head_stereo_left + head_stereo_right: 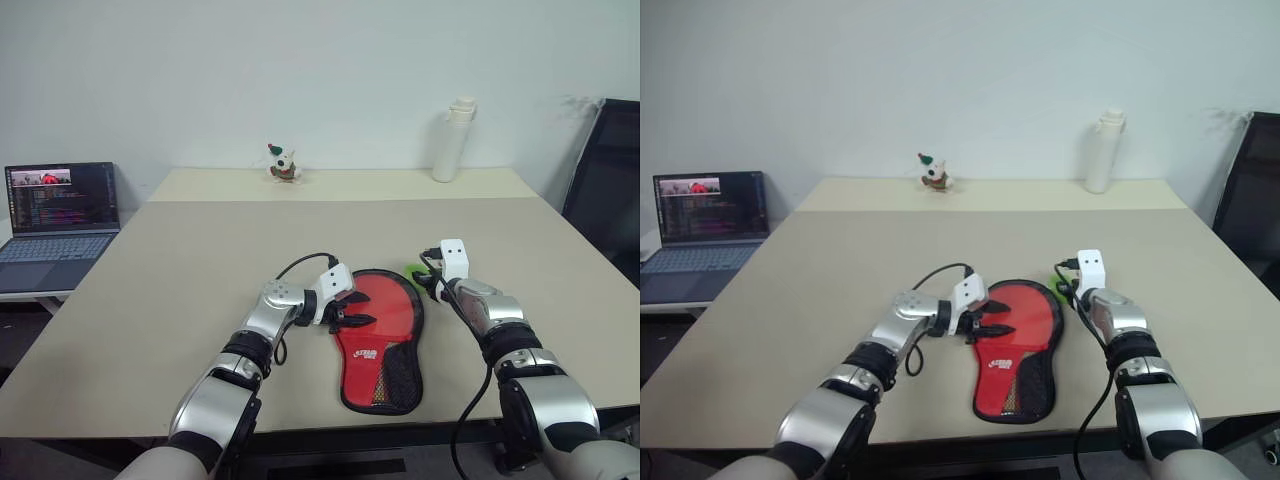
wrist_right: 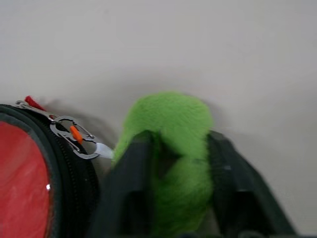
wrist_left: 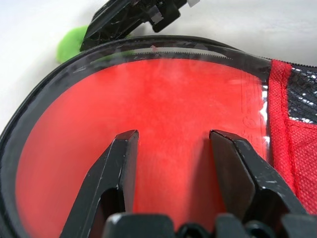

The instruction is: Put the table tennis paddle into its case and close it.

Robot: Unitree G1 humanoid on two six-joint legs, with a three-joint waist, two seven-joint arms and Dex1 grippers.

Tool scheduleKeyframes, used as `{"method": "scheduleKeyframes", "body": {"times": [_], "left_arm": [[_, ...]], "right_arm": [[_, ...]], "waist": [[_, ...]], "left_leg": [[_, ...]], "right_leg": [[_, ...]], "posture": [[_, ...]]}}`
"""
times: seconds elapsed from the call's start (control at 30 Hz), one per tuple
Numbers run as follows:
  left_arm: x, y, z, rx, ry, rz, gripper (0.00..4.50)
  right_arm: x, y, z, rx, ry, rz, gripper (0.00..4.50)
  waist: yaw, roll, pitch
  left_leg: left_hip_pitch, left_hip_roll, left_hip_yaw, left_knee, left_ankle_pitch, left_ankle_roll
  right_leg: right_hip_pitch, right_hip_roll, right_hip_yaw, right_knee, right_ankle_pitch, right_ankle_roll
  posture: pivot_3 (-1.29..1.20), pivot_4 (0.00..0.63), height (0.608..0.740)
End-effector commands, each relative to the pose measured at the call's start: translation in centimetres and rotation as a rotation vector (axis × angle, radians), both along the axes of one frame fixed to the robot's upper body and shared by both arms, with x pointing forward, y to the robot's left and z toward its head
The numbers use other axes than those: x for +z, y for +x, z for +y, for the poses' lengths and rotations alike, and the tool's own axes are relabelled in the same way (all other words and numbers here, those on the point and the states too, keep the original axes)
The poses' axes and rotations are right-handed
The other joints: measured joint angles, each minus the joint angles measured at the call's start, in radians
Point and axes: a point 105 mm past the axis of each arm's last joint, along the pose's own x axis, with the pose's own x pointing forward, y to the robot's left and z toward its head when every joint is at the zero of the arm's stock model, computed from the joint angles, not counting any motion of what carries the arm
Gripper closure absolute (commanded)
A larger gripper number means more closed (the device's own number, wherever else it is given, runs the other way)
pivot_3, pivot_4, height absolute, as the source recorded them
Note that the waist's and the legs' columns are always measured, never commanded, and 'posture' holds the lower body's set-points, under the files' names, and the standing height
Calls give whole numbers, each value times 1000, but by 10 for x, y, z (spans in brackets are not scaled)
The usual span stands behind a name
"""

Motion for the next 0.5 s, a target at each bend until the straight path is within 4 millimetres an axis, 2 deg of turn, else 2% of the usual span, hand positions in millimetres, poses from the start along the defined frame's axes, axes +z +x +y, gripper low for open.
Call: {"method": "scheduleKeyframes", "body": {"times": [0.03, 0.17, 0.23, 0.37, 0.43, 0.5], "left_arm": [[-10, -5, -6, -35, 34, 18, 2013], [-27, -9, -2, -17, 56, 78, 2013], [-36, -11, 2, -9, 73, 100, 2013], [-41, -13, 3, -1, 73, 119, 2013], [-43, -13, 3, 6, 74, 122, 2013], [-44, -13, 2, 13, 74, 123, 2013]], "right_arm": [[4, -1, 0, 6, -26, -18, 4401], [18, -2, -6, 2, -44, -51, 4483], [27, -8, -19, 0, -71, -70, 4483], [32, -31, -50, -22, -130, -51, 4483], [30, -49, -67, -34, -151, -14, 4483], [26, -68, -75, -21, -168, 26, 4483]], "waist": [[0, 0, 0], [0, 1, -1], [2, 2, -1], [7, 5, -3], [10, 6, -4], [12, 7, -5]], "left_leg": [[0, 0, 0, 0, 0, 0], [0, 0, 0, 0, 0, 0], [0, 0, 0, 0, 0, 0], [0, 0, -1, 0, 0, 0], [0, 0, -2, 0, 0, 0], [0, -1, -2, 0, 0, 0]], "right_leg": [[0, 0, 0, 0, 0, 0], [0, 0, 0, 0, 0, 0], [0, 0, 0, 0, 0, 0], [1, -1, -1, -1, 0, 1], [1, -1, -1, -2, -1, 1], [2, -1, -1, -2, -1, 2]], "posture": [[0, 150, 740], [0, 150, 740], [0, 150, 740], [0, 150, 740], [0, 150, 740], [0, 150, 740]]}}
